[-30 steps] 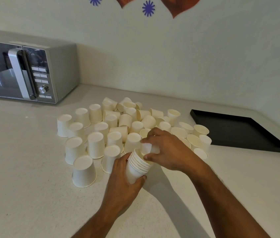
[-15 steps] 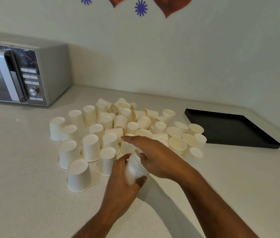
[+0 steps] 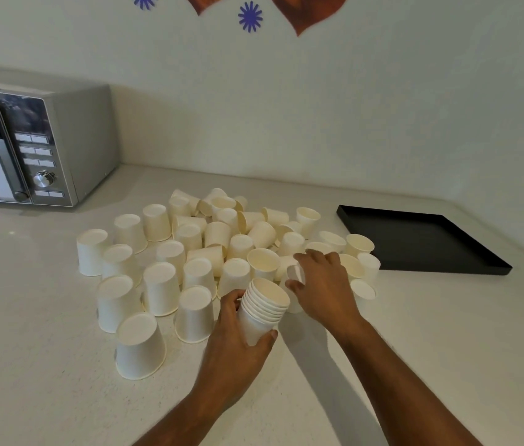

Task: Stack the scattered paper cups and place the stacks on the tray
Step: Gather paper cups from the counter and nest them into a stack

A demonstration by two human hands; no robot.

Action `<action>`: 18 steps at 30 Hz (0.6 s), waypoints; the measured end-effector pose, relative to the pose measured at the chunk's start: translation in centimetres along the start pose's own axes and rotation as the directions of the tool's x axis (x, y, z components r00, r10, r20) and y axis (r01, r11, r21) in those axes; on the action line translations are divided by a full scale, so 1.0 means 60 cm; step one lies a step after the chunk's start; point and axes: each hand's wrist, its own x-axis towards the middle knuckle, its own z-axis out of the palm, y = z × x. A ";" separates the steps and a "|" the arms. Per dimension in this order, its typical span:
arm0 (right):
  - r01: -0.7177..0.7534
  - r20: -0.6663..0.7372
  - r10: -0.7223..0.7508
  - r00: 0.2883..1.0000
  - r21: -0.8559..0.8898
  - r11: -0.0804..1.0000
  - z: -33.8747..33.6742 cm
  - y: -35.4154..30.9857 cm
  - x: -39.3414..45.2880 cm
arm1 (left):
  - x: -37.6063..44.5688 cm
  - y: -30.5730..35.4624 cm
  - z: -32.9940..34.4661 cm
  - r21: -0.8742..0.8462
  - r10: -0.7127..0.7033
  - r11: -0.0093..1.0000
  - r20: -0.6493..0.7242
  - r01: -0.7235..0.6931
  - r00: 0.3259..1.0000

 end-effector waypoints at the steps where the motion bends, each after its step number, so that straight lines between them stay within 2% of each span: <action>1: 0.035 -0.025 -0.035 0.999 0.009 0.999 0.007 0.000 0.001 | -0.001 0.001 0.001 0.000 0.006 1.000 -0.001 -0.006 1.000; 4: 0.164 -0.094 -0.161 0.983 0.022 0.986 0.021 -0.013 0.016 | -0.003 0.001 0.000 -0.001 0.006 1.000 0.008 -0.006 1.000; 7: 0.270 -0.082 -0.269 0.960 0.001 0.963 0.032 -0.024 0.030 | -0.003 -0.004 0.000 0.010 0.014 1.000 0.017 -0.014 1.000; 10: 0.314 -0.098 -0.317 0.943 -0.042 0.948 0.043 -0.028 0.037 | 0.005 -0.012 0.004 0.033 0.043 0.999 0.024 -0.043 0.999; 13: 0.285 -0.177 -0.283 0.943 -0.013 0.958 0.040 -0.033 0.036 | 0.014 -0.016 0.007 0.029 0.063 0.998 0.040 -0.064 0.997; 16: 0.230 -0.355 -0.171 0.919 0.132 0.964 0.011 -0.037 0.030 | 0.020 -0.016 0.010 -0.015 0.051 0.999 0.024 -0.051 0.998; 18: 0.251 -0.437 -0.131 0.890 0.229 0.941 -0.015 -0.039 0.021 | 0.026 -0.013 0.014 -0.018 0.040 0.999 0.014 -0.040 0.999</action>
